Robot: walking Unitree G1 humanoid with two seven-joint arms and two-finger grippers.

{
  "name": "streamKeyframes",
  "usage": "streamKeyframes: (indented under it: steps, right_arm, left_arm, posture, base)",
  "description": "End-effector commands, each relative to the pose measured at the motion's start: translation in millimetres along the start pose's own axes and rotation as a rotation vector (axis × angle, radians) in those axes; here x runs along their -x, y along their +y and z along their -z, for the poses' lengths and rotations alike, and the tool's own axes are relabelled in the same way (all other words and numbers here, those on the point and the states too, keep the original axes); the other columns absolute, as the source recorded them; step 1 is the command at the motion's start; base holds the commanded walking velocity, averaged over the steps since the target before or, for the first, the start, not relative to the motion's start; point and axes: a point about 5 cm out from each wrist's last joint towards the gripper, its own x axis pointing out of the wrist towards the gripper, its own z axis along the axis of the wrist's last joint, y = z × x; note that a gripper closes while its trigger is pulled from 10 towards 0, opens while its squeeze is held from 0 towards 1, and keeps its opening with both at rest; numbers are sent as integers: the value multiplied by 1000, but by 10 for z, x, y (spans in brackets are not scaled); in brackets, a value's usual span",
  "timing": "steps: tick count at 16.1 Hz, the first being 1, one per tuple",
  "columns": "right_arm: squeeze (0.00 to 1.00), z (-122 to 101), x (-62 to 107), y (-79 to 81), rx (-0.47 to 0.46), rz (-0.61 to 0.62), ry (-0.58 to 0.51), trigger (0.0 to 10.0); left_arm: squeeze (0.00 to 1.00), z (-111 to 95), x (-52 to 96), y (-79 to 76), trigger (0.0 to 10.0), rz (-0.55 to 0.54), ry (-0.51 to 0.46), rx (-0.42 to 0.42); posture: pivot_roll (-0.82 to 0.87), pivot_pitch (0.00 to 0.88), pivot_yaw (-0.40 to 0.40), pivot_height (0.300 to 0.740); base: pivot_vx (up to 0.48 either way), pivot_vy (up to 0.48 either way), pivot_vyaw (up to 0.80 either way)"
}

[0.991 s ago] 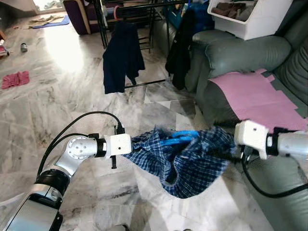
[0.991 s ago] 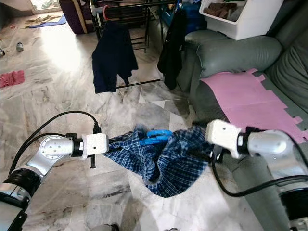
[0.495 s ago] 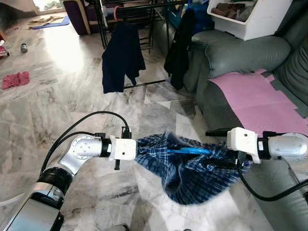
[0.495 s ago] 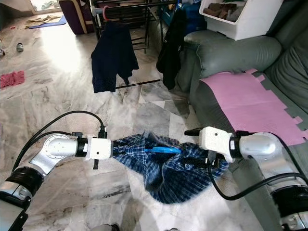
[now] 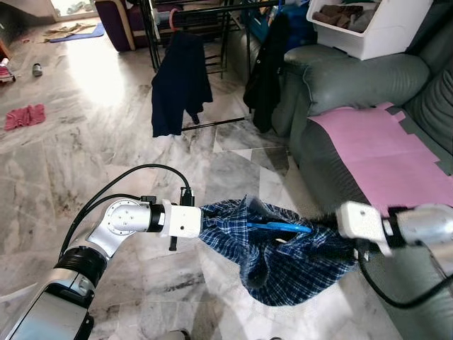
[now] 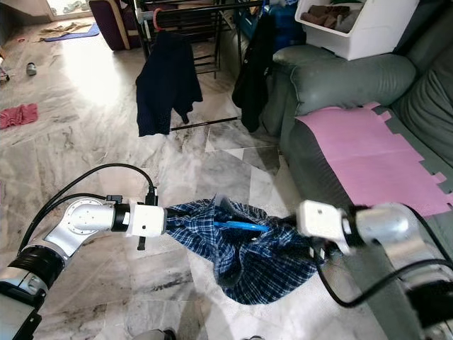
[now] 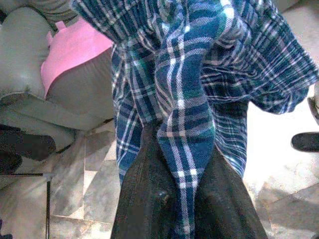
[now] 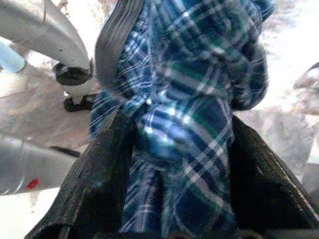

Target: Hang hanger

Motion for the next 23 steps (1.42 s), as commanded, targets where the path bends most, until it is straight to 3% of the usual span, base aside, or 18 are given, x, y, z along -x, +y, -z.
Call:
streamKeyframes:
  steps: [1, 20, 22, 23]
  right_arm:
    - [0, -14, 13, 21, 16, -37, 14, 0]
    - [0, 63, -26, -73, 88, 75, 78, 0]
    - [0, 80, -20, -83, 85, 89, 78, 0]
    - [0, 80, -23, -85, 84, 94, 75, 0]
  left_arm:
    - [0, -28, 1, 46, 0, -6, -4, -30]
    - [0, 4, -16, -28, 0, 33, -7, 6]
    - [0, 20, -14, -17, 0, -1, -5, 29]
    - [157, 27, -13, 6, 10000, -38, -8, 55]
  posture:
    - [-58, 99, 1, 740]
    - [-62, 105, -1, 740]
    - [-60, 102, -2, 740]
    - [-62, 102, -2, 740]
  base:
    - [0, 0, 0]
    - [0, 0, 0]
    - [0, 0, 0]
    - [0, 0, 0]
